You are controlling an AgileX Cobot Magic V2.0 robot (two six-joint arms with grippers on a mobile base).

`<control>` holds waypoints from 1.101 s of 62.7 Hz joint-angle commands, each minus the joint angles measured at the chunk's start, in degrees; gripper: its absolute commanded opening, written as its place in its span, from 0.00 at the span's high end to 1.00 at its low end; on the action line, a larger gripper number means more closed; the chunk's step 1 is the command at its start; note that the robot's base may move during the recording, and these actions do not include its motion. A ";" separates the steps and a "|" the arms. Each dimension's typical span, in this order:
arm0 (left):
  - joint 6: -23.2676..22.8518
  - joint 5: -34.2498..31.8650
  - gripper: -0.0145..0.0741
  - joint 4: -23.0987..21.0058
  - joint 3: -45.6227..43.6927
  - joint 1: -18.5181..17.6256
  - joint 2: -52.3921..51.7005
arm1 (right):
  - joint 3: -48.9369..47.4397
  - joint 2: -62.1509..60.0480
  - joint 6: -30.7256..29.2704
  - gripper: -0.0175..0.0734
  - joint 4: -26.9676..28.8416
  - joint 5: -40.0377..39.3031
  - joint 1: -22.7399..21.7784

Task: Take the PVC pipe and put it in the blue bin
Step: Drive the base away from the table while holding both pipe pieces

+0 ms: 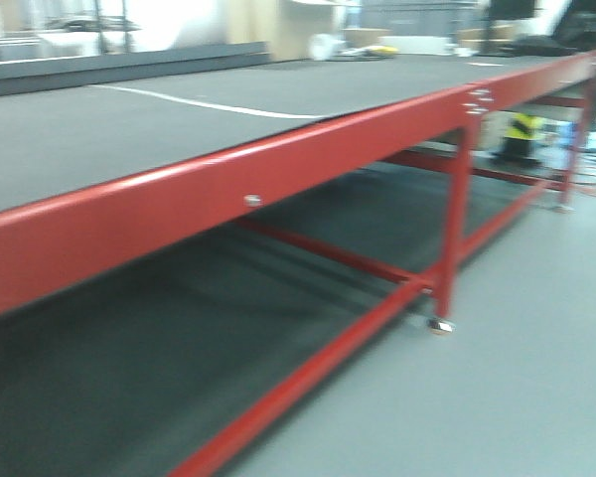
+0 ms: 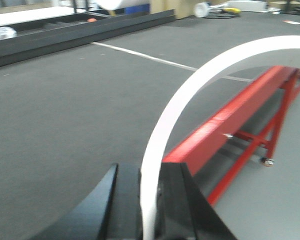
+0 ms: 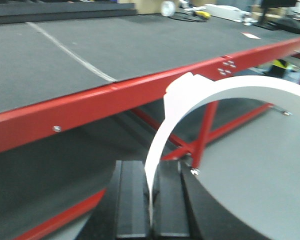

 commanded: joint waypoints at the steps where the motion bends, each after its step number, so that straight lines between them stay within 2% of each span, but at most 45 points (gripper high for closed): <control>1: -0.16 -1.57 0.96 -0.30 -0.05 -0.21 -0.31 | 0.13 -0.28 -0.03 0.98 -0.61 -2.30 -0.24; 69: -0.16 -1.57 0.96 -0.30 -0.05 -0.21 -0.31 | 0.13 -0.28 -0.03 0.98 -0.61 -2.30 -0.24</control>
